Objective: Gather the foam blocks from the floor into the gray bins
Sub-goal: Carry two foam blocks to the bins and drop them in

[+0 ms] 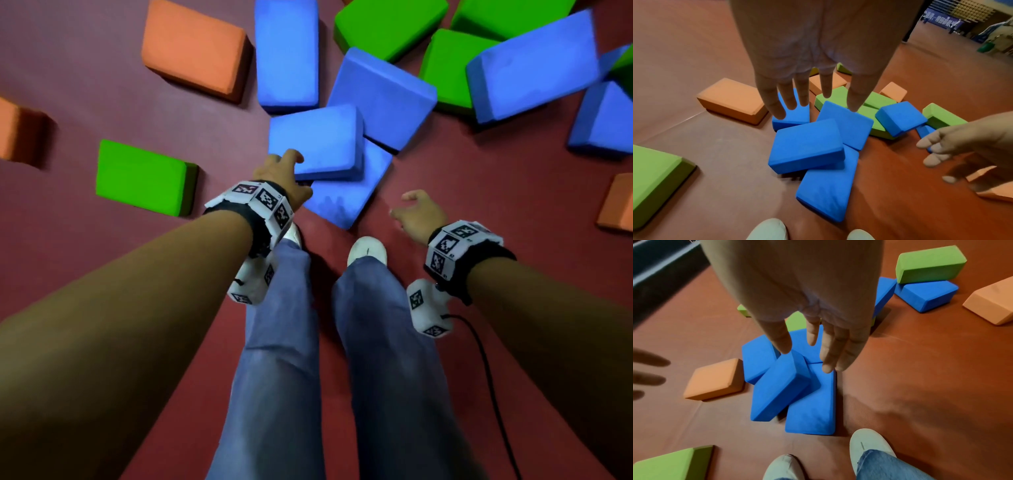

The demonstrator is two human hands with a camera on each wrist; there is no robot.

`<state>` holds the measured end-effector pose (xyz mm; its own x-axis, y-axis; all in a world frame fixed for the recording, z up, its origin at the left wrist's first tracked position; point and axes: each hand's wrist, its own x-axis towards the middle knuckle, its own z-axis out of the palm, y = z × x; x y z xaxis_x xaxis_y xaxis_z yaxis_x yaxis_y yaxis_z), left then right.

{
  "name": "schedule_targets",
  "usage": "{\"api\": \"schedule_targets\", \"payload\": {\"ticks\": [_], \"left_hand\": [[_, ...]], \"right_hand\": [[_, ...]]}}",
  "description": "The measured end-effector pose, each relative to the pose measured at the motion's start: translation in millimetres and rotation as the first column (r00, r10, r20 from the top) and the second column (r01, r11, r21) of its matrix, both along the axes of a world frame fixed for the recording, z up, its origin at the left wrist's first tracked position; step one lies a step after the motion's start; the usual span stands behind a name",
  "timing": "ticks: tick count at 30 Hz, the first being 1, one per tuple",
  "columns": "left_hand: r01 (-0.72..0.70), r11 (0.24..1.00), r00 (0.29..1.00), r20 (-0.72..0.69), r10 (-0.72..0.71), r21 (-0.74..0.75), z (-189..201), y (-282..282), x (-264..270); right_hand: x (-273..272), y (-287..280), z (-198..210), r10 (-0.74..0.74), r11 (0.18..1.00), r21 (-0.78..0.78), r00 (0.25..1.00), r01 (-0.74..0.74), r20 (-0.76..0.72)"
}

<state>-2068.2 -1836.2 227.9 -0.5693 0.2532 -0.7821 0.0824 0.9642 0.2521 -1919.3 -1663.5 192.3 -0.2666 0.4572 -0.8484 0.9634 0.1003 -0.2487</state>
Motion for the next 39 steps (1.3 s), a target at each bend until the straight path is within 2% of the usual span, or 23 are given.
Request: {"api": "schedule_targets", "payload": {"ticks": [6, 11, 13, 19, 23, 28, 30, 32, 34, 36, 38, 39], "left_hand": [[0.122, 0.992, 0.992, -0.023, -0.122, 0.006, -96.6, 11.7, -44.6], [0.128, 0.988, 0.990, -0.068, -0.122, 0.087, -155.6, 11.4, -33.9], [0.130, 0.989, 0.990, -0.060, -0.125, 0.074, -172.2, 7.3, -21.6], [0.297, 0.953, 0.951, -0.110, -0.289, 0.066, -200.3, 16.2, -32.5], [0.407, 0.912, 0.912, -0.084, -0.401, 0.056, -209.8, 35.8, -39.5], [0.257, 0.962, 0.966, -0.010, -0.257, 0.090, -228.5, 39.7, -24.6], [0.219, 0.971, 0.976, -0.036, -0.217, 0.095, -232.6, 40.5, -18.4], [0.244, 0.965, 0.967, -0.098, -0.234, 0.100, -233.0, 42.2, -20.3], [0.359, 0.918, 0.927, -0.175, -0.331, 0.169, -232.7, 41.7, -27.1], [0.533, 0.803, 0.840, -0.281, -0.464, 0.266, -232.3, 42.5, -32.2], [0.658, 0.705, 0.748, -0.331, -0.575, 0.265, -228.7, 47.8, -31.5], [0.678, 0.695, 0.731, -0.312, -0.607, 0.237, -223.9, 51.6, -30.0]], "right_hand": [[-15.5, 8.4, -89.8, -0.007, 0.998, 0.054, 1.000, 0.007, 0.002], [-26.5, 8.5, -142.9, 0.017, 0.990, 0.141, 0.999, -0.011, -0.040], [-31.7, 9.8, -159.2, 0.041, 0.989, 0.143, 0.999, -0.037, -0.027], [-47.9, 24.6, -203.3, 0.101, 0.981, 0.168, 0.994, -0.093, -0.036], [-51.9, 34.4, -228.4, 0.128, 0.984, 0.128, 0.992, -0.127, 0.003], [-51.0, 29.5, -244.3, 0.101, 0.989, 0.109, 0.995, -0.097, -0.026], [-50.9, 25.6, -248.3, 0.076, 0.993, 0.096, 0.996, -0.072, -0.045], [-51.4, 22.7, -253.9, 0.018, 0.996, 0.085, 0.997, -0.011, -0.072], [-53.7, 20.6, -255.5, -0.041, 0.994, 0.101, 0.994, 0.051, -0.103], [-52.3, 19.0, -253.0, -0.043, 0.986, 0.155, 0.996, 0.055, -0.079], [-44.7, 17.1, -247.7, -0.038, 0.980, 0.194, 0.999, 0.044, -0.037], [-39.3, 15.7, -245.4, -0.042, 0.978, 0.203, 0.998, 0.050, -0.044]]}}
